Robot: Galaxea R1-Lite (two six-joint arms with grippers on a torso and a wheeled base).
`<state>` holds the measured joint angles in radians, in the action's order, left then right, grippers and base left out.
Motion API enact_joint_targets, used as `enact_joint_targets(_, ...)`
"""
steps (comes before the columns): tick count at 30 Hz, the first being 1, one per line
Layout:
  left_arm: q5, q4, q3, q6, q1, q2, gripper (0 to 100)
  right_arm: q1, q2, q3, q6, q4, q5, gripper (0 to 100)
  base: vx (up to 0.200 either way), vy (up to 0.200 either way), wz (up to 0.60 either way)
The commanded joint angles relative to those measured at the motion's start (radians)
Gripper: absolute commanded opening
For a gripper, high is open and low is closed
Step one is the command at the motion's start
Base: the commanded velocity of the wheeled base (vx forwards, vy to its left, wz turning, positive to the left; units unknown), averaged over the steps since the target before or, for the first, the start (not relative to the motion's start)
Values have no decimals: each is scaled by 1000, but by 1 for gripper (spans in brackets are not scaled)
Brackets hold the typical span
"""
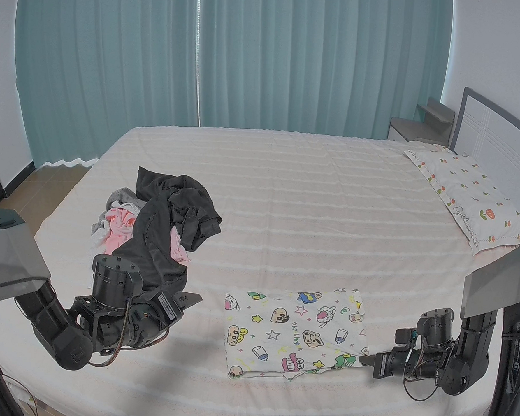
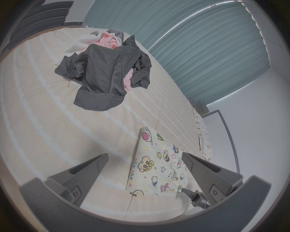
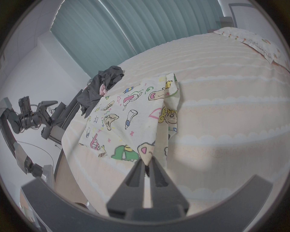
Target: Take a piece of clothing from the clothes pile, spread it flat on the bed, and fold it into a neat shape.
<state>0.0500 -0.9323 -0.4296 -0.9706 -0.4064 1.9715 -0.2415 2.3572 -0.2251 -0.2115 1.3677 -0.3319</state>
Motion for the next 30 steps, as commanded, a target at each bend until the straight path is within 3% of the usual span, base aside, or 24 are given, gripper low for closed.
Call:
enact_joint_targets(1, -1, 0, 0, 0, 1, -2, 100, -2, -3, 18, 14, 7, 2, 100, 0, 0, 0)
enact_joint_targets(6, 1, 0, 2, -2, 1, -3, 100, 22, -115, 58, 4, 79, 36, 100, 0, 0, 0)
enact_joint_targets(10, 1, 0, 0, -2, 1, -2, 100, 27, -156, -71, 3, 36, 45, 100, 0, 0, 0)
enact_joint_targets(14, 1, 0, 2, 0, 0, 0, 100, 30, -148, -341, -16, -234, 47, 100, 0, 0, 0)
enact_joint_targets(16, 1, -20, 6, 0, 1, 3, 100, 22, -124, -514, -82, -391, 44, 100, 0, 0, 0)
enact_joint_targets(18, -1, -42, 8, 0, 0, 13, 100, 21, -78, -625, -143, -441, 42, 100, 0, 0, 0)
enact_joint_targets(20, -2, -71, 15, 0, 1, 24, 100, 16, 14, -706, -240, -435, 42, 100, 0, 0, 0)
enact_joint_targets(30, -13, -89, 23, 4, -23, 35, 100, 25, 83, -772, -249, -418, 5, 100, 0, 0, 0)
